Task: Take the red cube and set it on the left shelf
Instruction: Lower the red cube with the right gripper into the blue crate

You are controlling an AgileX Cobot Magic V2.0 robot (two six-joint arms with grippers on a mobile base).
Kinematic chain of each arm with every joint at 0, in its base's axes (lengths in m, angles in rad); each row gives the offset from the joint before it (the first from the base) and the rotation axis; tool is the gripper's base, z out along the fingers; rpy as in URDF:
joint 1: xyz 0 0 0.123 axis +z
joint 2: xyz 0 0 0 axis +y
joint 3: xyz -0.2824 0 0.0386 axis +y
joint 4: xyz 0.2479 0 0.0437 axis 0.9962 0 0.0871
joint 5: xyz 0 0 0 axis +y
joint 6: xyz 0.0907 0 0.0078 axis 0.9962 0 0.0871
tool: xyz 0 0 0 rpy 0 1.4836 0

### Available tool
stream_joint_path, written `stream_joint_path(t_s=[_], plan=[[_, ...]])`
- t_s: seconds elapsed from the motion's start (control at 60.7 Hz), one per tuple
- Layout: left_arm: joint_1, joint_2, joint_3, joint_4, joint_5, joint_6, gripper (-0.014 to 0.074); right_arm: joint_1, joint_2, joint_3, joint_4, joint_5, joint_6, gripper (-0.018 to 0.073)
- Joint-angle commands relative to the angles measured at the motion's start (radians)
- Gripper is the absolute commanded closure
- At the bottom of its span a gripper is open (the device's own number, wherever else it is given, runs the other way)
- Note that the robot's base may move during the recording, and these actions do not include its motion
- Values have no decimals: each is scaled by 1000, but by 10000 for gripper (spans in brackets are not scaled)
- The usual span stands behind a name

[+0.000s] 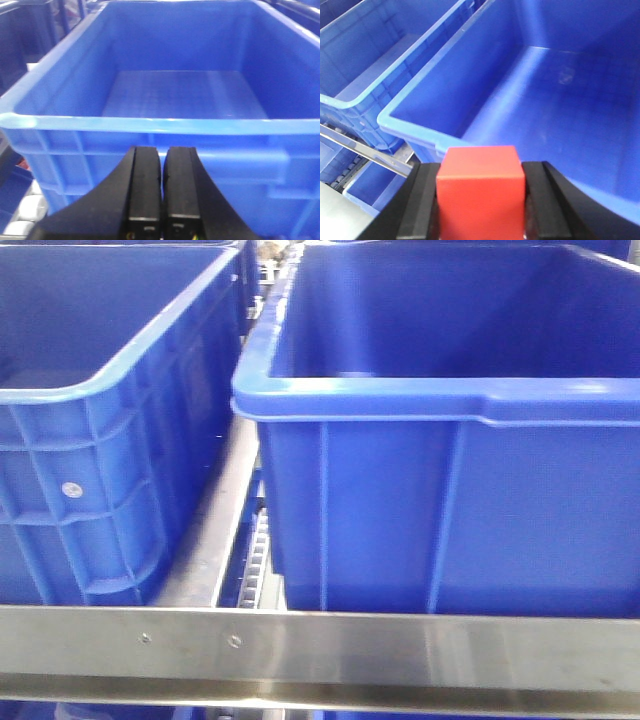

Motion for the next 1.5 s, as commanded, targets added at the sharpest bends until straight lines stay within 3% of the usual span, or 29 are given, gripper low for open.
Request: stream_joint_path(t_s=[0.0,1.482], plan=[[2,-16,23,-5,-88,-1,495,-3,15,-24,-8,-93,-7,333],[2,-16,23,-5,-88,-1,495,-3,15,-24,-8,-103,-7,333]])
